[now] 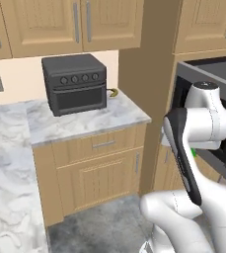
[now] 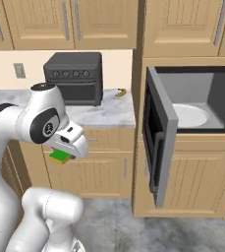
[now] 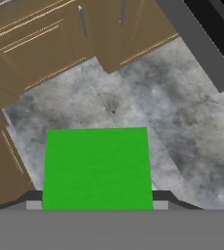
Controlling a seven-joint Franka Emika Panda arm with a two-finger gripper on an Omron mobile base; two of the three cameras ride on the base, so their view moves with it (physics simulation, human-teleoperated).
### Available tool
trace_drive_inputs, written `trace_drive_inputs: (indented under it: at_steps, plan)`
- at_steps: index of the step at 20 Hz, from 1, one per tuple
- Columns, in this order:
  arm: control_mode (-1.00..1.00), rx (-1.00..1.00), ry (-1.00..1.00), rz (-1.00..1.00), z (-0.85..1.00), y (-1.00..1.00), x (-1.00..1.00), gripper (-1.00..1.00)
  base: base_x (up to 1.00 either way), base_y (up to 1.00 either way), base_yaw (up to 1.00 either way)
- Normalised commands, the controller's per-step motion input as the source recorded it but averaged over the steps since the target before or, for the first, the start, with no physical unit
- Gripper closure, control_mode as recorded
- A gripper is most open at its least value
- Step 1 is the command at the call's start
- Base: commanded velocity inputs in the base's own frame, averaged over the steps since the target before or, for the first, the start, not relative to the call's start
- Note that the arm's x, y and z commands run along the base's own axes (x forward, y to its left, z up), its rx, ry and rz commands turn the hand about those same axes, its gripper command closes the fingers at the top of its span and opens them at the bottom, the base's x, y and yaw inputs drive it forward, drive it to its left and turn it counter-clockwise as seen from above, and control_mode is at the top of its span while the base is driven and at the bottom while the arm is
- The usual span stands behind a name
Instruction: Place the sponge inside the microwave to prepare for sanitizing.
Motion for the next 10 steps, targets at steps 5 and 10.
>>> trace_drive_inputs:
  at_steps: [5, 10]
  plan:
    - [1.00, 0.00, 0.00, 0.00, 0.00, 0.00, 0.00, 1.00, -0.72, 0.00, 0.00]
    - [1.00, 0.00, 0.00, 0.00, 0.00, 0.00, 0.00, 1.00, -0.55, 0.00, 0.00]
